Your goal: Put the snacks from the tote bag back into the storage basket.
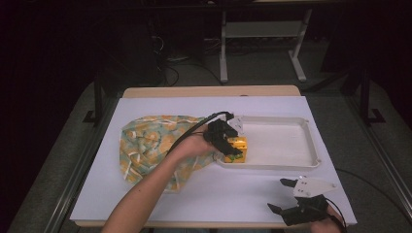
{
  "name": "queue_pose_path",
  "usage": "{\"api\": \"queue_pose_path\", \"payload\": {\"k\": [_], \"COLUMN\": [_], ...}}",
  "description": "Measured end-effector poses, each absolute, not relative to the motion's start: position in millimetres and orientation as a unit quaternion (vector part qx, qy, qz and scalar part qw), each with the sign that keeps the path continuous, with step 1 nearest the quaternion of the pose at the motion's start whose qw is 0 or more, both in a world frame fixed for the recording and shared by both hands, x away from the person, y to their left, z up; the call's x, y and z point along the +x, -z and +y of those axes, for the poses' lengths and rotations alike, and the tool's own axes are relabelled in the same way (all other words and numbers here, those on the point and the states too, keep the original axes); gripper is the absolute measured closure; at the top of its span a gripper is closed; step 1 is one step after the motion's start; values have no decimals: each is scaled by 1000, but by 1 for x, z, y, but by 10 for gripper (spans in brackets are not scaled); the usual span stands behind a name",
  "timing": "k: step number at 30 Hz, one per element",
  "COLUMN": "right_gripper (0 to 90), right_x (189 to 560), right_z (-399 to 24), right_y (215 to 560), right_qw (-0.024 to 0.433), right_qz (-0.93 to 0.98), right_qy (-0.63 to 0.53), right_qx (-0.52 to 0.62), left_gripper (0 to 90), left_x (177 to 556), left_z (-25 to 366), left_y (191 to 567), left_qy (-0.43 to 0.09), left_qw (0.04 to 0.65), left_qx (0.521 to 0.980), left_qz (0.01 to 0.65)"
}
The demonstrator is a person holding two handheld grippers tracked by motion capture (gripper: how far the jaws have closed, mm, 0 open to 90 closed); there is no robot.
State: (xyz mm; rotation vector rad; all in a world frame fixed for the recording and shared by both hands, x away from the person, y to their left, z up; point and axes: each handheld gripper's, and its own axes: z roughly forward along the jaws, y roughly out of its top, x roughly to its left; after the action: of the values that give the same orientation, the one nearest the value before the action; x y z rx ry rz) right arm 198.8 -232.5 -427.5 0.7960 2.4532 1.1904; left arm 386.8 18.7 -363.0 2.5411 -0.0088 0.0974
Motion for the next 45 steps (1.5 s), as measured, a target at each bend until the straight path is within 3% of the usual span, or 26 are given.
{"api": "queue_pose_path", "payload": {"k": [15,37,45], "right_gripper": [134,134,135], "right_x": [199,201,201], "right_z": [-233,-232,-232], "right_y": [428,429,429], "right_qw": [150,149,146], "right_qz": [853,851,851], "right_qy": [-415,-414,-412], "right_qx": [279,286,290], "left_gripper": [490,336,318], "left_x": [385,374,371], "left_z": [17,29,40], "left_y": [362,347,340], "left_qy": [-44,-59,-66], "left_qw": [287,292,301], "left_qx": [957,954,951], "left_qz": [2,14,26]}}
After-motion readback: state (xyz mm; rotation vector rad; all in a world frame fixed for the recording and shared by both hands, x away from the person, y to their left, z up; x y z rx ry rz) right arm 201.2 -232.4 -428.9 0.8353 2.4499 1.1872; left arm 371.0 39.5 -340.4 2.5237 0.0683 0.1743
